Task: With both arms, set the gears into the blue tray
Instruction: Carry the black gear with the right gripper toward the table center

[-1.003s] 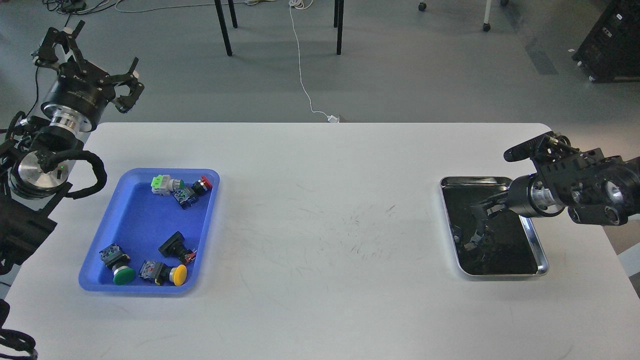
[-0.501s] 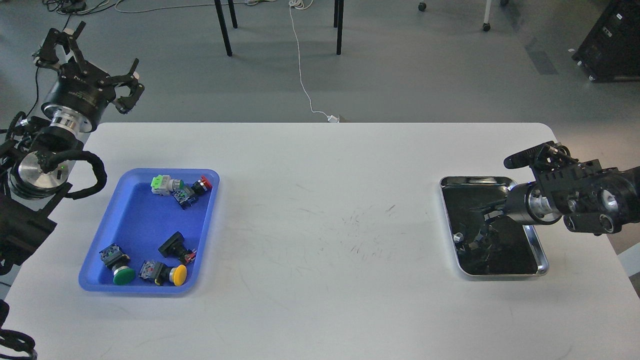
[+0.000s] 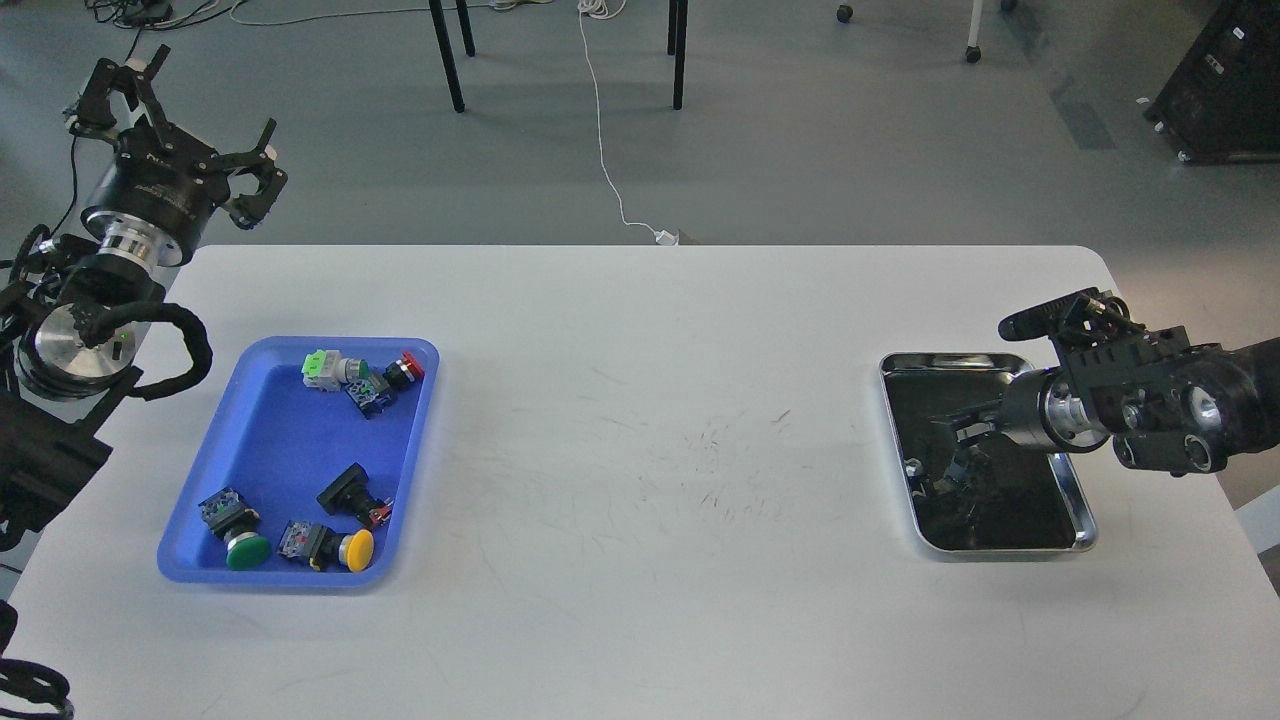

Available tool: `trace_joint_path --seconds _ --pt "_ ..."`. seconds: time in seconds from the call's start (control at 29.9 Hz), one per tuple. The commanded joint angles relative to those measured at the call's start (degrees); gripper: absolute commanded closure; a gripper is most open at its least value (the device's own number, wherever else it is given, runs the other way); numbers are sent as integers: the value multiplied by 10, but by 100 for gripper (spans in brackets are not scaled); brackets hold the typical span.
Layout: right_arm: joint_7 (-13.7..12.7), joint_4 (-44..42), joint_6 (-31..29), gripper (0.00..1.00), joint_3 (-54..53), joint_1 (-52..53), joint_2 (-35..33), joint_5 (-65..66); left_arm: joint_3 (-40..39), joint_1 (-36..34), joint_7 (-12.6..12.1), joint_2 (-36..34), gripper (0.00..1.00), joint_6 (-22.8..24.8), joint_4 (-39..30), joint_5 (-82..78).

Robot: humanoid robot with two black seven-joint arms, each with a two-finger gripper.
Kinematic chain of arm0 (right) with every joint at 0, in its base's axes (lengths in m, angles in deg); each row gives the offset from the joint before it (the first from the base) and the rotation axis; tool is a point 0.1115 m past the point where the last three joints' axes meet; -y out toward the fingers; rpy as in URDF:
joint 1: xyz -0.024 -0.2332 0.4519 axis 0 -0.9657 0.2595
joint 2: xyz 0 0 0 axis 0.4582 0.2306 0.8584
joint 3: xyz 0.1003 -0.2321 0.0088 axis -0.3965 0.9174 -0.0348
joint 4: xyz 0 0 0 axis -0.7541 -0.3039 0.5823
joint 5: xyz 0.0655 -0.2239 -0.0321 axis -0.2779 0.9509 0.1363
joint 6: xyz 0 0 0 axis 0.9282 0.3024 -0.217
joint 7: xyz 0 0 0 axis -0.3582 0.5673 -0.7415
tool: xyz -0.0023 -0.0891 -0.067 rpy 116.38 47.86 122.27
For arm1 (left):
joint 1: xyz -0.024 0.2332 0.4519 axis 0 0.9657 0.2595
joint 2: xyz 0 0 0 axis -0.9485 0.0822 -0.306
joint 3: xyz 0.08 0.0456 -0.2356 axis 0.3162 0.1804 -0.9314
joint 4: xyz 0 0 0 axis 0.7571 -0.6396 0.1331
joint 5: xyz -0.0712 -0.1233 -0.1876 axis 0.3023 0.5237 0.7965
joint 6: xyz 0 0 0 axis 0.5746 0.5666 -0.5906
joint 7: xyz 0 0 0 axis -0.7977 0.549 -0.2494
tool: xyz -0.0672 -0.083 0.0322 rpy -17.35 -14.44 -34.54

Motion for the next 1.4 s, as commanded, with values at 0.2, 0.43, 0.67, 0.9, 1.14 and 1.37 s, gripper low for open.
trace_joint_path --seconds 0.2,0.43,0.67,0.9,1.14,1.37 --pt "0 -14 1 52 -4 -13 0 -9 0 0 0 -7 2 0 0 0" --pt "4 -14 -1 74 1 -12 0 -4 0 0 0 -10 2 0 0 0" --pt "4 -14 -1 79 1 -11 0 -3 0 1 0 -18 2 1 0 0" --pt "4 -8 -1 79 -2 20 -2 -7 0 1 1 -24 2 2 0 0" --pt "4 51 -1 80 -7 121 17 -6 -1 1 0 -27 2 2 0 0" --pt "7 109 33 80 -34 136 143 -32 -1 1 -1 -28 2 1 0 0"
